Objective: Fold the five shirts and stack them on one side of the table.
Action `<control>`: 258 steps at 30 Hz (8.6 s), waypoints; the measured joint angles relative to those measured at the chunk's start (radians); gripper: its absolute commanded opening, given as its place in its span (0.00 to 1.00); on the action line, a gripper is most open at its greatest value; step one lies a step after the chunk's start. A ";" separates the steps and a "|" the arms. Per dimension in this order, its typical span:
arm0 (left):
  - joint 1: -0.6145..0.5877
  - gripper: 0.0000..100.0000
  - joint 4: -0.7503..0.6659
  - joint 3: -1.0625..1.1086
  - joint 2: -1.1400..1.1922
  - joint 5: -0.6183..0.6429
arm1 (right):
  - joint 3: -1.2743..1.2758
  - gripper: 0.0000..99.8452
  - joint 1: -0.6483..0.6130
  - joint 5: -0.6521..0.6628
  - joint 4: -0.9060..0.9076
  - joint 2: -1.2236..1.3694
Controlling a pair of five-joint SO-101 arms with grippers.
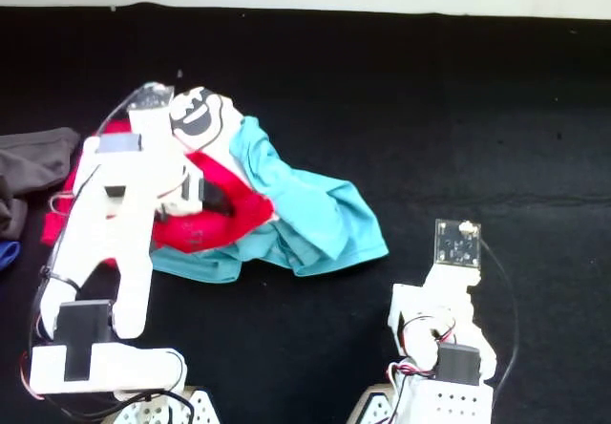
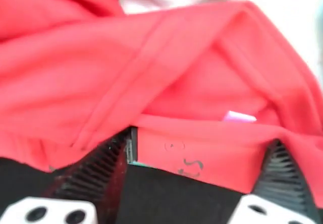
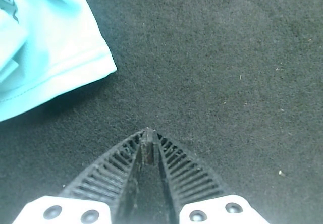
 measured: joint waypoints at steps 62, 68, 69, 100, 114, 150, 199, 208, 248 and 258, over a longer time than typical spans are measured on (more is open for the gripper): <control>-0.499 0.30 0.342 -0.717 -0.011 -0.259 | 0.000 0.01 -0.002 0.000 0.000 0.000; -0.095 0.30 0.296 -0.436 -0.011 -0.110 | 0.000 0.01 -0.002 0.000 0.000 0.000; -0.051 0.30 0.250 -0.376 -0.011 -0.072 | 0.000 0.01 -0.002 0.000 0.000 0.000; -0.167 0.01 0.066 -0.354 0.115 0.044 | 0.000 0.01 -0.002 0.000 0.000 0.000; -0.552 0.01 0.282 -0.615 -0.110 -0.311 | 0.000 0.01 -0.029 0.000 0.000 0.000; -1.217 0.26 0.104 -0.606 0.017 -0.258 | -0.988 0.09 -0.574 0.087 -0.184 1.057; -1.137 0.26 0.267 -0.609 0.017 -0.249 | -3.256 0.01 -0.595 0.104 0.483 2.822; -0.732 0.26 0.450 -0.609 0.017 -0.249 | -3.294 0.01 -0.295 0.146 0.517 2.608; -0.651 0.05 0.497 -1.224 0.807 -0.104 | -2.901 0.01 0.278 0.377 0.520 2.001; -0.591 0.22 0.652 -1.329 0.772 -0.107 | -2.895 0.16 0.209 0.377 0.520 2.001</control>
